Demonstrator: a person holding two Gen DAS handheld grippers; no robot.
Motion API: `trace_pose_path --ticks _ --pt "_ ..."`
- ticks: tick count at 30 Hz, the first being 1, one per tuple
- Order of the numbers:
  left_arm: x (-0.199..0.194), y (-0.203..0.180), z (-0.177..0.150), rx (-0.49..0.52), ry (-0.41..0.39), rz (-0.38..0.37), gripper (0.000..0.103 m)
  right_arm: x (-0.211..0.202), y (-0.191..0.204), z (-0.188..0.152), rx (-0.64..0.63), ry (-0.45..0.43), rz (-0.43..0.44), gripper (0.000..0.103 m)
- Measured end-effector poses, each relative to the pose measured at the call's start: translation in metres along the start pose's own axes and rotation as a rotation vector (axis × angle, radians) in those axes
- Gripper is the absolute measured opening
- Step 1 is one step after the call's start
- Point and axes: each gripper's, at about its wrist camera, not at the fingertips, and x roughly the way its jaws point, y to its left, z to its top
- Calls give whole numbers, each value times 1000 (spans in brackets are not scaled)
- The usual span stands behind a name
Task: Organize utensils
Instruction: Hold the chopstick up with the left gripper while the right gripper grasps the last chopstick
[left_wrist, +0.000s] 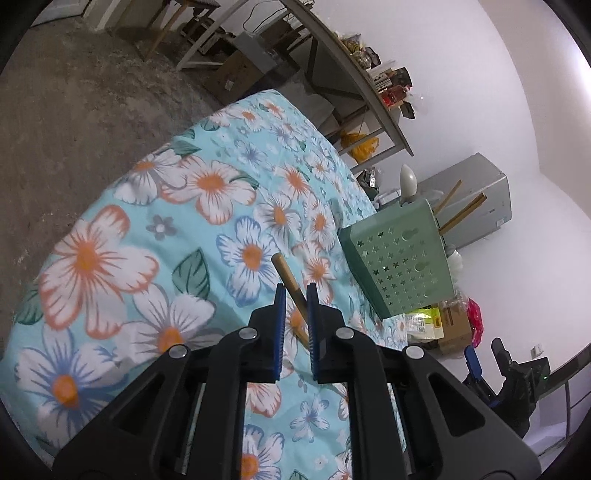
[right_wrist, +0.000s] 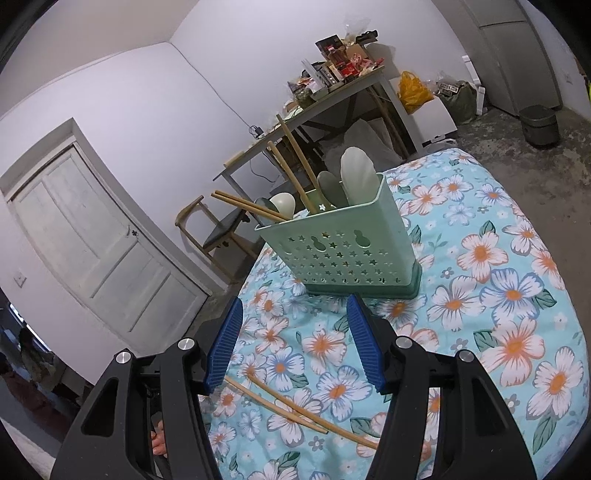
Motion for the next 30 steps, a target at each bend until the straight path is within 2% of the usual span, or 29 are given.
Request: trace_pose_path --ticks 5,23,27,30 --pt "-6 -3 0 -2 0 -25 8 2 4 -3 -6 10 10 57" --pt "-50 -32 29 -32 -68 -231 4 5 11 -5 -21 29 13 57" --pt "-63 -37 36 -29 -98 -264 4 8 15 -7 -30 36 17 57" --pt "-78 -42 45 -5 -149 -271 4 8 22 -8 -44 42 27 57"
